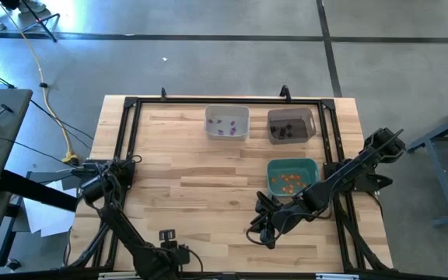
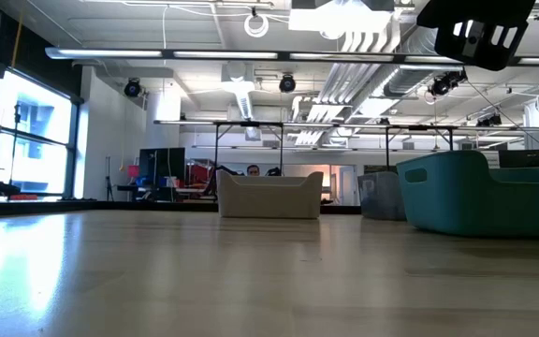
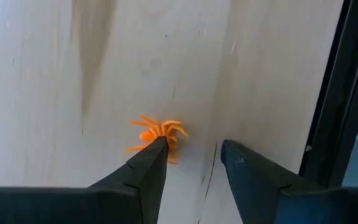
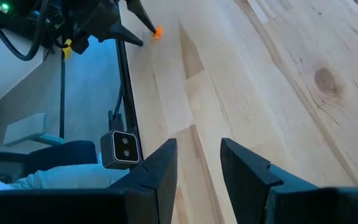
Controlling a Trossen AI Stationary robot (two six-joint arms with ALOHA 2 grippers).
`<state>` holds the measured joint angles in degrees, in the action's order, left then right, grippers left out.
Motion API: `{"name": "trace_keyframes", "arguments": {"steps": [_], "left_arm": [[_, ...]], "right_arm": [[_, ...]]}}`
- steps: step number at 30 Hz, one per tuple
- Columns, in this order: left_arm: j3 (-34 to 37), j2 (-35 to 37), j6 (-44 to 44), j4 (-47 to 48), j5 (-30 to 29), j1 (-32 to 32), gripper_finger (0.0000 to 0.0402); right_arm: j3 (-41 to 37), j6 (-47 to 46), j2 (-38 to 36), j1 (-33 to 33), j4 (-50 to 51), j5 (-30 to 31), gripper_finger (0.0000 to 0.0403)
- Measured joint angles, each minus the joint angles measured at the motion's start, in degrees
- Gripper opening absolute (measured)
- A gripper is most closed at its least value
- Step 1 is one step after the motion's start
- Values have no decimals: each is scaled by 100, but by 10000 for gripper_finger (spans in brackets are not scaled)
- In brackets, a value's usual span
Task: Sort Halloween decoration
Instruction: Put the orange spider toy into the green bin
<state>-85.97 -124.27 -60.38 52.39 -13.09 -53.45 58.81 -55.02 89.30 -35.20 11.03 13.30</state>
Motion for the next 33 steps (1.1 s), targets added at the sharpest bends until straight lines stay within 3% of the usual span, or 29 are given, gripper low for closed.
{"name": "trace_keyframes", "arguments": {"steps": [20,26,33], "left_arm": [[-216,370,-102,433,-80,28,152],[36,372,-109,596,-115,31,152],[355,433,-144,92,-31,72,151]], "right_arm": [[0,2,0,4,39,2,116],[0,2,0,4,37,2,116],[0,-13,0,4,36,2,116]]}}
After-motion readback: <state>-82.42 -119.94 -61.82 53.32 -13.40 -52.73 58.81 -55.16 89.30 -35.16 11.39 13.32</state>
